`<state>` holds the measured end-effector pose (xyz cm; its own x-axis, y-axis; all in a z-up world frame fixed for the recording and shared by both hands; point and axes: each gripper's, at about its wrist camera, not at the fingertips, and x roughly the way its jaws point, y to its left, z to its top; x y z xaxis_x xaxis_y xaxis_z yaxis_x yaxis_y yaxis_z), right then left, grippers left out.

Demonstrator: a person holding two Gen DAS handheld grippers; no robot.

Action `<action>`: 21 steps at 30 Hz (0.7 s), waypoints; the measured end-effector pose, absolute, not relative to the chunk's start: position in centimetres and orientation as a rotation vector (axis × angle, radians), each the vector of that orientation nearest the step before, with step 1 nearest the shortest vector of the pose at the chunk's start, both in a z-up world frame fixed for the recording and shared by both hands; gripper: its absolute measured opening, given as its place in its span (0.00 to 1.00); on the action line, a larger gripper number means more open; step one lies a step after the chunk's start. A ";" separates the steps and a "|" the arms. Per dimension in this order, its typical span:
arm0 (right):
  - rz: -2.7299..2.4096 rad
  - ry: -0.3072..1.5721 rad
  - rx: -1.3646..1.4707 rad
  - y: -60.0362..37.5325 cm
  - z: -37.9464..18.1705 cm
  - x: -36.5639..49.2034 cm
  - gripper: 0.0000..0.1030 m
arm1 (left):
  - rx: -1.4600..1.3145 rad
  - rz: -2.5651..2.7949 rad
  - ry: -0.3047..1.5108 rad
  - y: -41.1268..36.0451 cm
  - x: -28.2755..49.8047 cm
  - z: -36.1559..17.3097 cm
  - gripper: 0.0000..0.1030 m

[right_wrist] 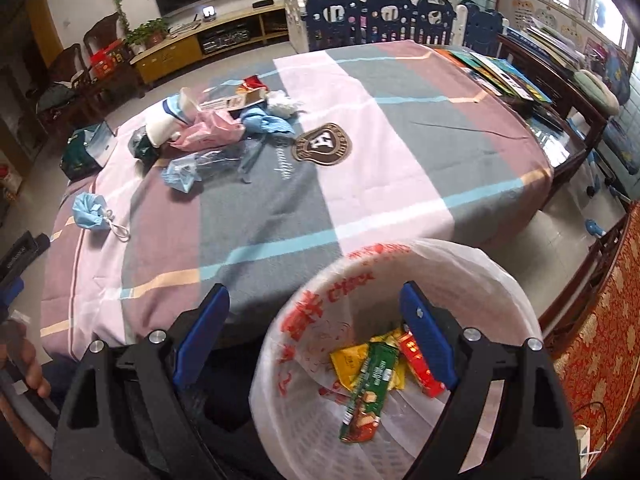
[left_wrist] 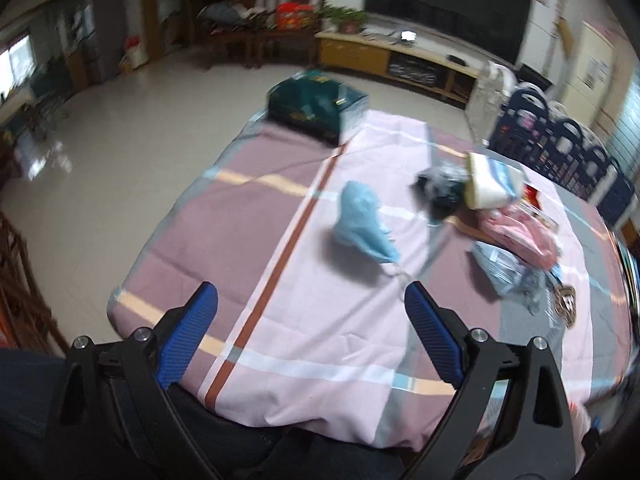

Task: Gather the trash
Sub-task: 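Grasp the blue face mask with the left gripper and lift it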

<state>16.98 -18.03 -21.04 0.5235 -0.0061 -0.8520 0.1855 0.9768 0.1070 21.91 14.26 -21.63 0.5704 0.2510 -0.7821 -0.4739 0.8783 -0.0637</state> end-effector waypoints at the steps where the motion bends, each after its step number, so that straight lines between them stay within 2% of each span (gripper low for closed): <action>1: -0.106 1.013 0.197 -17.7 -21.2 17.3 0.83 | -0.327 0.457 0.888 15.0 22.0 -22.4 0.91; 8: -0.042 1.031 0.202 -15.8 -23.0 18.8 0.83 | -0.446 0.378 0.928 16.0 24.5 -25.0 0.91; 13: -0.024 1.003 0.208 -16.3 -22.8 19.8 0.83 | -0.670 0.294 0.895 19.0 29.2 -26.3 0.91; 17: -0.018 0.988 0.218 -16.7 -22.6 21.5 0.83 | -0.564 0.288 0.931 18.3 33.7 -27.6 0.89; 19: -0.007 0.984 0.218 -16.5 -22.7 22.5 0.83 | -0.483 0.262 0.949 17.3 35.1 -28.1 0.71; 21: 0.010 0.975 0.207 -15.9 -23.0 23.9 0.83 | -0.424 0.211 0.986 16.1 36.0 -28.7 0.31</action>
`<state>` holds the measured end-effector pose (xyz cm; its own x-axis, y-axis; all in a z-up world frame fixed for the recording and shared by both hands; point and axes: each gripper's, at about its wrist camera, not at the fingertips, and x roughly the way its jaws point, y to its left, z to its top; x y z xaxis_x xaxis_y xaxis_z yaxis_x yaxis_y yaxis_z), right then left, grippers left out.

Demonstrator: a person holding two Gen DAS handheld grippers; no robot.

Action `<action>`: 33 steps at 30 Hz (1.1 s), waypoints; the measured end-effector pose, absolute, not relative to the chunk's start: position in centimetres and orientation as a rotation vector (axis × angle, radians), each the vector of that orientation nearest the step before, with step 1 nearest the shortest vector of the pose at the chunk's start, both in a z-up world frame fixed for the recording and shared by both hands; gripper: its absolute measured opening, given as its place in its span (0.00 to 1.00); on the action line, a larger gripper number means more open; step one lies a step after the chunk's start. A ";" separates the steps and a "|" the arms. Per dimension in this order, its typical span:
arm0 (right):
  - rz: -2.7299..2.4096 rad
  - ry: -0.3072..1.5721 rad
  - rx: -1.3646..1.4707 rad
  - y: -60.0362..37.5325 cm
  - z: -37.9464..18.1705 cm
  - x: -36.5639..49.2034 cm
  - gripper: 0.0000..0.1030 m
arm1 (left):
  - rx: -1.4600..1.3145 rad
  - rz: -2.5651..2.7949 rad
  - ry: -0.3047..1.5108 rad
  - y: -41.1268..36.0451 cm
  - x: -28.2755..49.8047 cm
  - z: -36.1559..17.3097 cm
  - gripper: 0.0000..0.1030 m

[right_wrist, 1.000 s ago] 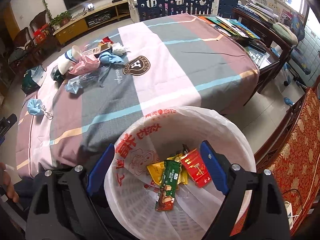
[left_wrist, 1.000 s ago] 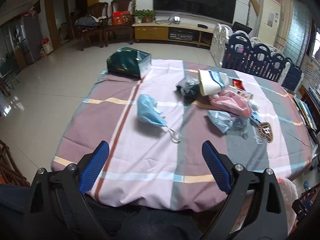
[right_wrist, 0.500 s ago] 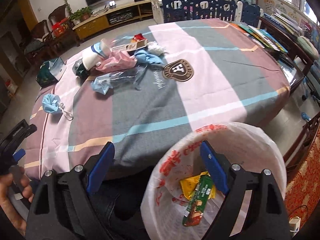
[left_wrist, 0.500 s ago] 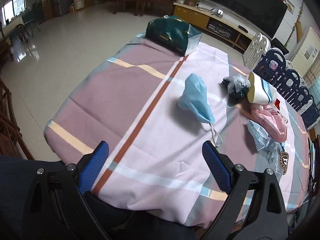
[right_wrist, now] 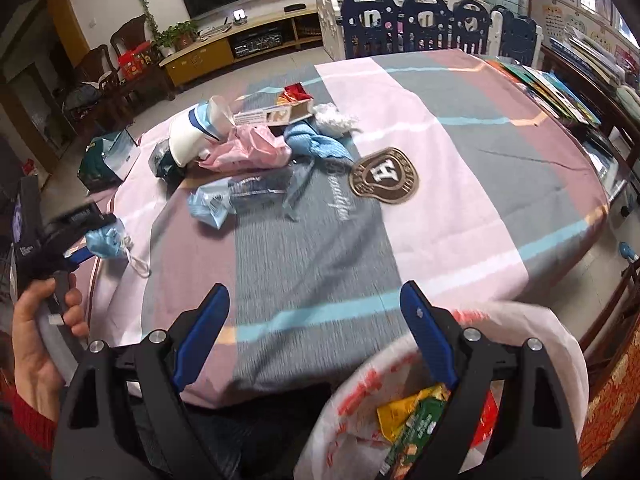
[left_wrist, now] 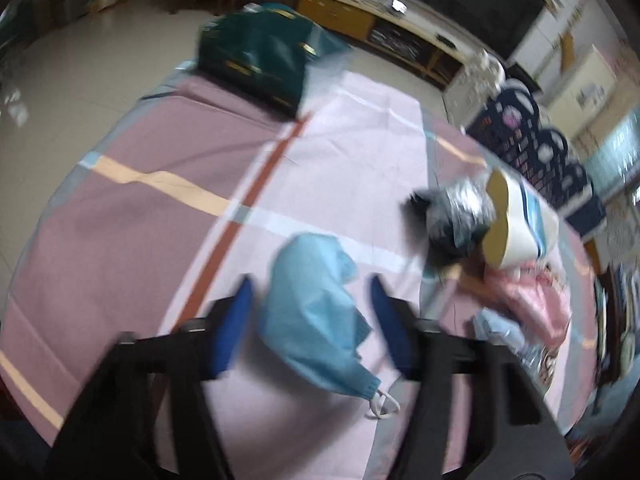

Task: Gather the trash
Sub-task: 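Grasp the blue face mask with the left gripper and lift it, then grasp the clear plastic wrapper with the right gripper while the left holds the mask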

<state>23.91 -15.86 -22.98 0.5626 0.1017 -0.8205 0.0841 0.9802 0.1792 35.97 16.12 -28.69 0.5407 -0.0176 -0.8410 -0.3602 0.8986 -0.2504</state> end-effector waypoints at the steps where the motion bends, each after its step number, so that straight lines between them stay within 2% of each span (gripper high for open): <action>1: 0.024 0.968 0.198 -15.3 -23.2 24.7 0.83 | -0.419 0.193 0.993 15.7 36.0 -28.9 0.25; 3: 0.041 0.944 0.150 -13.9 -23.5 26.5 0.83 | -0.429 0.191 0.972 15.6 35.4 -28.8 0.16; 5: 0.067 0.919 0.105 -12.2 -23.8 28.3 0.83 | -0.413 0.212 0.939 15.4 34.5 -27.9 0.15; 10: 0.113 0.874 -0.064 -6.8 -25.1 33.4 0.83 | -0.369 0.254 0.849 15.4 31.7 -24.3 0.15; 17: 0.113 0.927 -0.316 -2.3 -28.5 36.7 0.81 | -0.299 0.277 0.762 15.3 30.2 -20.6 0.14; 18: 0.115 0.933 -0.331 -2.2 -28.8 36.8 0.70 | -0.285 0.280 0.756 15.1 30.1 -20.3 0.14; 21: 0.137 0.953 -0.350 -2.0 -29.3 36.4 0.50 | -0.277 0.270 0.743 14.9 29.7 -19.6 0.15; 22: 0.151 0.956 -0.343 -2.1 -29.2 36.1 0.37 | -0.278 0.266 0.742 14.9 29.5 -19.3 0.14; 24: 0.161 0.955 -0.328 -2.2 -28.7 35.4 0.24 | -0.265 0.268 0.738 14.7 29.1 -18.8 0.14; 26: 0.176 0.946 -0.305 -2.2 -27.9 34.7 0.18 | -0.252 0.271 0.729 14.4 28.4 -18.0 0.15; 33: 0.234 0.862 -0.174 -4.2 -22.7 29.7 0.13 | -0.210 0.245 0.679 13.0 25.3 -14.8 0.15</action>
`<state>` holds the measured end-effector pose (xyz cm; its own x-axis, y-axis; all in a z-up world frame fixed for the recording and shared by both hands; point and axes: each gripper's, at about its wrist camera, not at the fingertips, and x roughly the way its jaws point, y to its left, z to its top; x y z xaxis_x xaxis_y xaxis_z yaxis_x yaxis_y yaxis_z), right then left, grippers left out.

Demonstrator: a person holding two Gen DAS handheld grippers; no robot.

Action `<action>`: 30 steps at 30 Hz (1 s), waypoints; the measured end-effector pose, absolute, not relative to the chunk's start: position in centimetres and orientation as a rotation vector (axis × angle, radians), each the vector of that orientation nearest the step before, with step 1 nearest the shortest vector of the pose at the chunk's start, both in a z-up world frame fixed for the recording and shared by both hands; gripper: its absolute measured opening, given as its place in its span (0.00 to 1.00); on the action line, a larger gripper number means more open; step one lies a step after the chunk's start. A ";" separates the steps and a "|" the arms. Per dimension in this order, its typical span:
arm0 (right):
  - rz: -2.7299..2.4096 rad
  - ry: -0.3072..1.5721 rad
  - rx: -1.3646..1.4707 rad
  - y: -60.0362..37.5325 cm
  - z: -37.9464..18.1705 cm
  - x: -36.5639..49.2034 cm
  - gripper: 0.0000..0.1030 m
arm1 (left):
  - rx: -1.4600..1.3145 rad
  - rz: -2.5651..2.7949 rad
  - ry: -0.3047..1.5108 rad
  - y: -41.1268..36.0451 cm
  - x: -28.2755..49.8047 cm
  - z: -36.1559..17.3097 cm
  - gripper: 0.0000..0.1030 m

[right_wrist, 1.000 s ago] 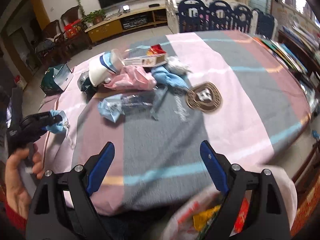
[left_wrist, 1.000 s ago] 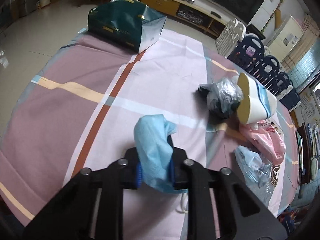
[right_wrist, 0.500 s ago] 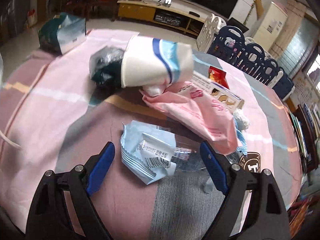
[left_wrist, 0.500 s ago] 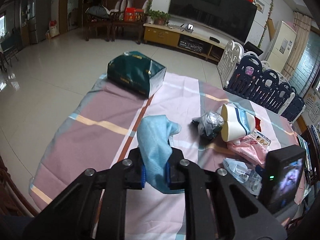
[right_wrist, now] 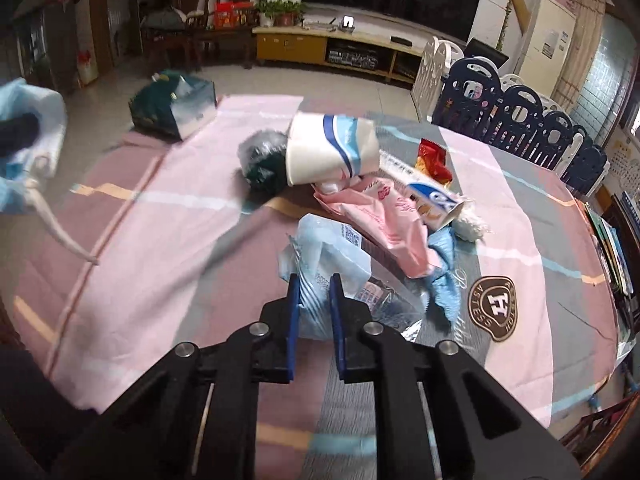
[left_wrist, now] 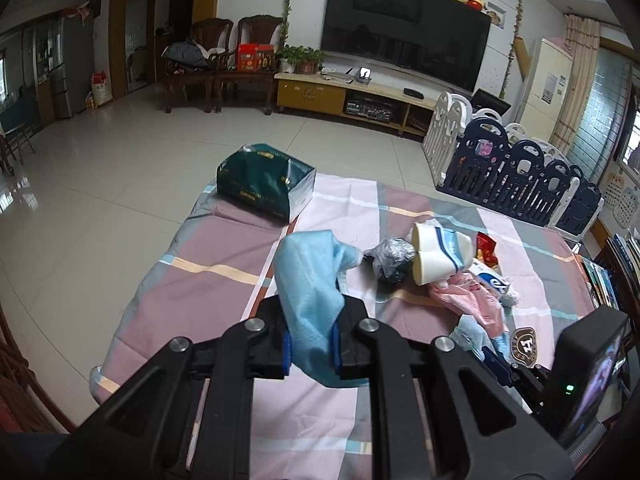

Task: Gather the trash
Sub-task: 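Grasp the clear plastic wrapper with the right gripper while the left holds the mask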

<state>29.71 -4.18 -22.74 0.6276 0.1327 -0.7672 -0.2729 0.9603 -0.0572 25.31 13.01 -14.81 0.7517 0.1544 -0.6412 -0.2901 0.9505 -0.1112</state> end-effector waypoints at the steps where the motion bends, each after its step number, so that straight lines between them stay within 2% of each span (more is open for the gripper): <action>1: 0.243 0.850 -0.156 -4.5 -22.0 28.9 0.13 | -0.202 0.240 0.672 12.8 24.8 -14.4 0.15; 10: 0.294 0.777 -0.003 -6.1 -16.9 24.1 0.13 | -0.174 0.272 0.654 13.3 19.7 -12.1 0.15; 30: 0.275 0.717 0.089 -5.6 -12.8 19.0 0.13 | -0.255 0.265 0.638 15.6 17.2 -10.9 0.15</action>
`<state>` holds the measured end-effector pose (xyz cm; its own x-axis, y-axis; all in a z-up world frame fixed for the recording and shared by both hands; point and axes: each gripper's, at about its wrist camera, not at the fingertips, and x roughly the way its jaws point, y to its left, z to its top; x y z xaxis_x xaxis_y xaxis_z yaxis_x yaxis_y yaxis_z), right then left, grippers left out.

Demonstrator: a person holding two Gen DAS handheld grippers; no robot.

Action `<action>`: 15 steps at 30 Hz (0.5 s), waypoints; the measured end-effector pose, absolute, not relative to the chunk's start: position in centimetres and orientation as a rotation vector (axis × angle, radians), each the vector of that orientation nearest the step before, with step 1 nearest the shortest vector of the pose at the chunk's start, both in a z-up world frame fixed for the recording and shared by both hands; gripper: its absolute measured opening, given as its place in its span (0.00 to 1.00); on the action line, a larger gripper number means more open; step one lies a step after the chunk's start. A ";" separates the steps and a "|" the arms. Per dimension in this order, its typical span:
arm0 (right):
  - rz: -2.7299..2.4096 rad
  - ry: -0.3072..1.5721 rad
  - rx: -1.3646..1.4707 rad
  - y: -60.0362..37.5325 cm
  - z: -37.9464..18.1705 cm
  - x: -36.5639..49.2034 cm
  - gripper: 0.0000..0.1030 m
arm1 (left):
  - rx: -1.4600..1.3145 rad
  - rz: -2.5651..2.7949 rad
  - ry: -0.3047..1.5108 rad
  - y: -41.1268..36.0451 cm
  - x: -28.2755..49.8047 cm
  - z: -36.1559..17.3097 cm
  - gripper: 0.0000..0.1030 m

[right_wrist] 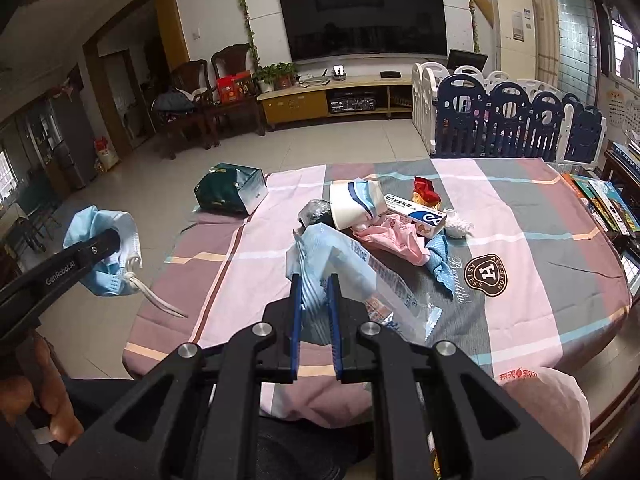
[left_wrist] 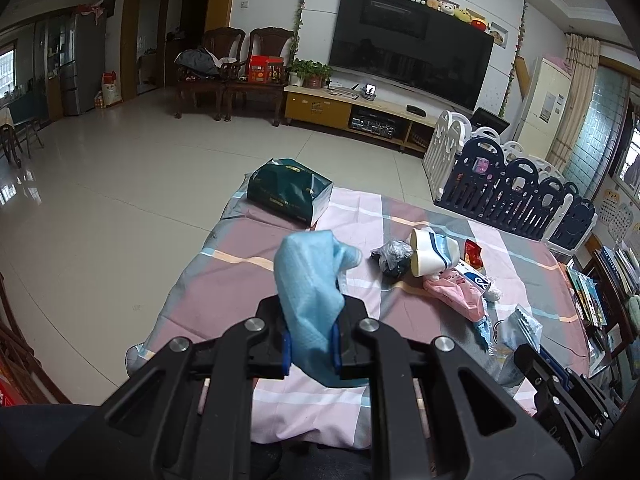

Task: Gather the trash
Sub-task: 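Grasp the clear plastic wrapper with the right gripper while the left holds the mask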

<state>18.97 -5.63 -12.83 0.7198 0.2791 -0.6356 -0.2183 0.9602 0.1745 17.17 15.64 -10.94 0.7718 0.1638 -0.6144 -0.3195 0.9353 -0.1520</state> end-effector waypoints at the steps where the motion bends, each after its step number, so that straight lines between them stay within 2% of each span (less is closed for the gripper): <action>1: 0.273 0.715 0.089 -5.5 -12.8 18.9 0.13 | -0.255 0.266 0.638 15.7 17.2 -10.9 0.15; 15: 0.261 0.697 0.100 -5.9 -12.1 18.1 0.13 | -0.246 0.269 0.665 15.4 17.8 -11.5 0.14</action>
<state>18.09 -5.91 -12.05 0.7355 0.2706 -0.6211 -0.2043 0.9627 0.1775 17.84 15.40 -11.48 0.7548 0.1662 -0.6346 -0.3223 0.9365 -0.1381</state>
